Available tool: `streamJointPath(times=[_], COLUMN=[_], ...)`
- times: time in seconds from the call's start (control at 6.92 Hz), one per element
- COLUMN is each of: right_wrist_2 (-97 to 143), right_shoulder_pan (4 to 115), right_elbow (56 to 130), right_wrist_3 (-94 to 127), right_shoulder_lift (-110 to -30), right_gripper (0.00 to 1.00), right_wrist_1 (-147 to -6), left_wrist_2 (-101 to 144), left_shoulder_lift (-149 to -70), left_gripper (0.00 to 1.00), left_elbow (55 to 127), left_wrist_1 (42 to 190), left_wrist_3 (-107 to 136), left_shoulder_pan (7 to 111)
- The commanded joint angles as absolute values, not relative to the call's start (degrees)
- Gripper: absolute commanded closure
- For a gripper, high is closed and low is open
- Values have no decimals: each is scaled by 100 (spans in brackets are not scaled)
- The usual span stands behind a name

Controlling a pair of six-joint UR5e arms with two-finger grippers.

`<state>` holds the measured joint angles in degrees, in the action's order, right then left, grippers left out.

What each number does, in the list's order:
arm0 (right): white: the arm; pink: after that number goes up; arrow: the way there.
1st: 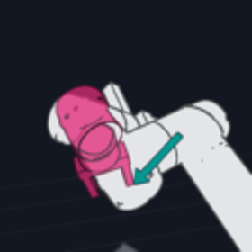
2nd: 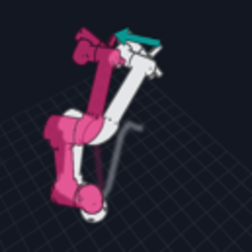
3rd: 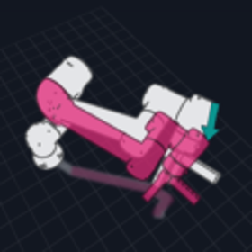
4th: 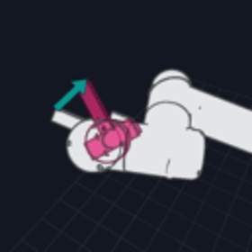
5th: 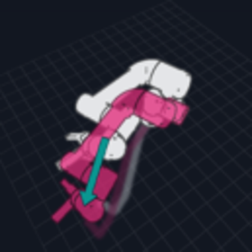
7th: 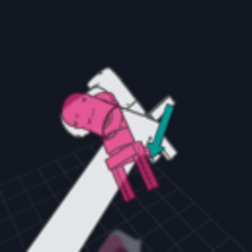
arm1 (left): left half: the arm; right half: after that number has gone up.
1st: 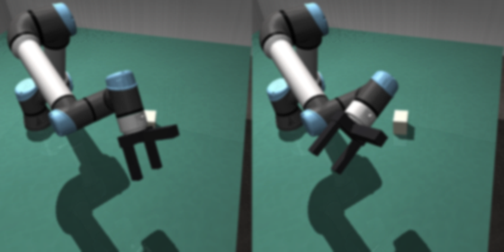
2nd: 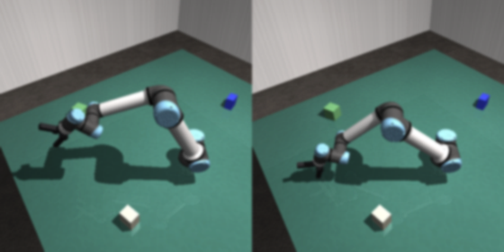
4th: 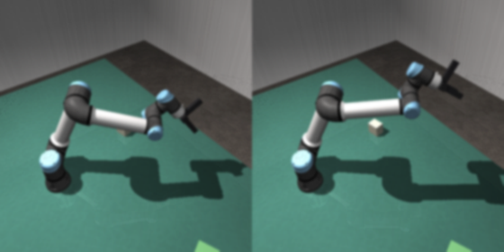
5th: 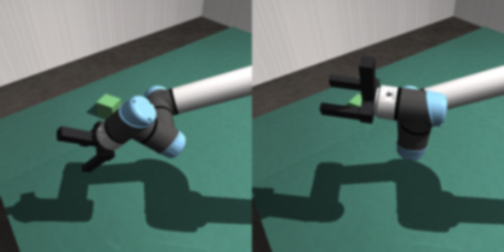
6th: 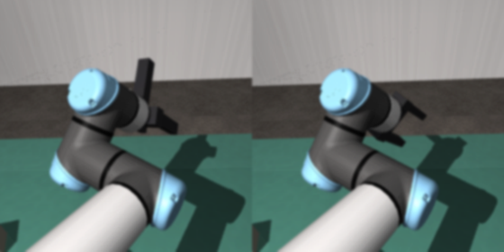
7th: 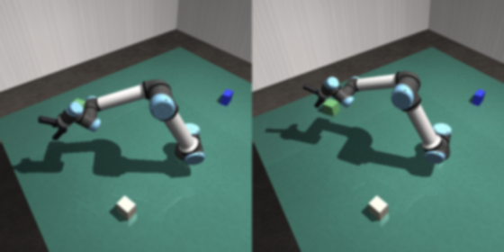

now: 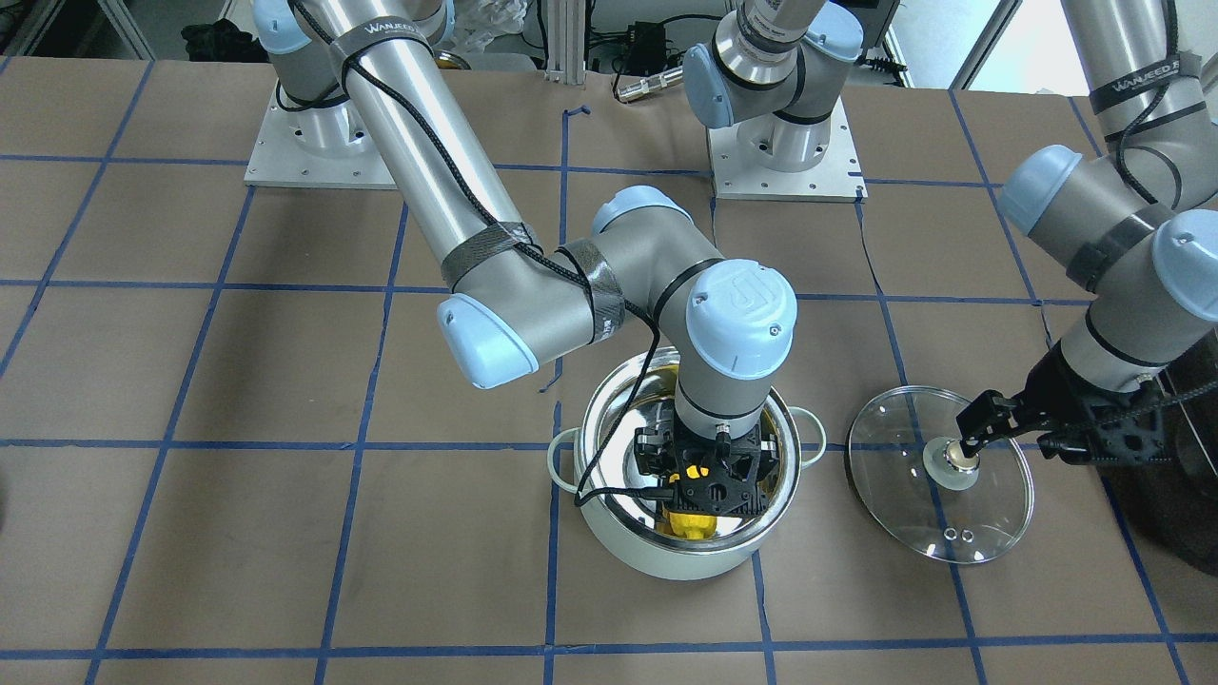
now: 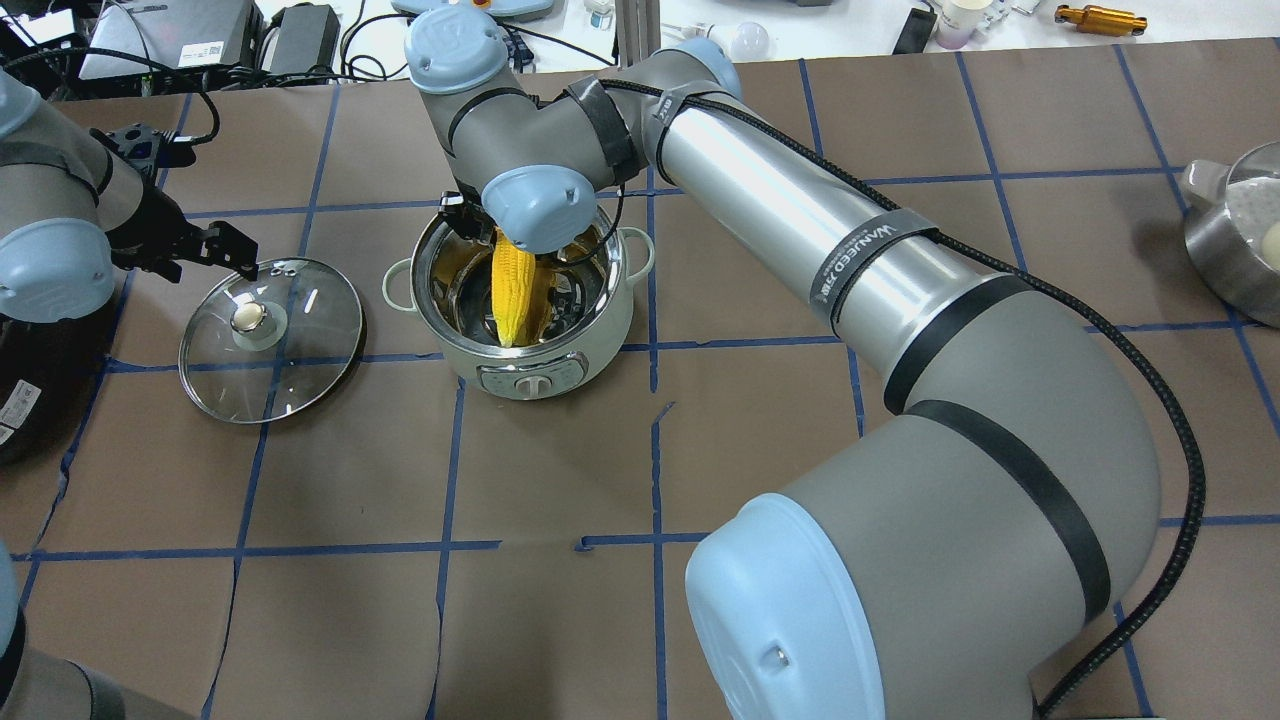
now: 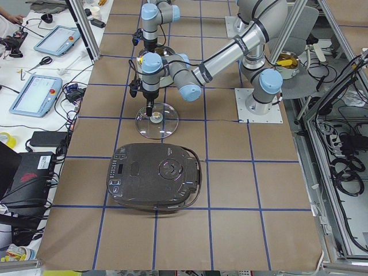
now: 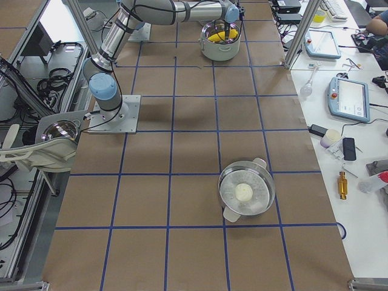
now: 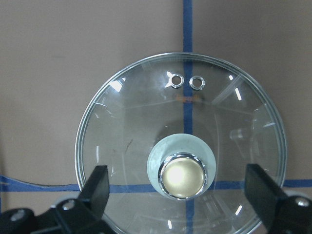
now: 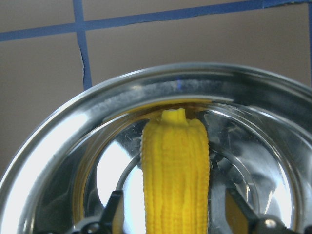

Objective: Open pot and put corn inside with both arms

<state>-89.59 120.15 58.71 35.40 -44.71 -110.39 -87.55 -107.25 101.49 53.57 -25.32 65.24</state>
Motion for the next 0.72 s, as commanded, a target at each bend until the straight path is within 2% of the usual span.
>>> streamJointPath(times=[0.0,0.29,0.58], right_wrist_2=[-8921,-9034,-9263], right_shoulder_pan=[12006,11901,11185], right_elbow=[5932,6204,6581], right_wrist_3=[3533,3263,2850], right_shoulder_lift=[-4797,-5681,-6728], right_gripper=[0,0,0], right_wrist_1=[-10987,-10332,-9469], left_wrist_2=[-8745,-8745,-8745], left_shoulder_lift=[-10521,-10451,-10302], left_gripper=[0,0,0], left_elbow=[10125,10125,10116], left_wrist_1=[5432,5432,5598], left_wrist_3=[-2522,-2514,-2514], left_shoulder_pan=[6548,6565,6600])
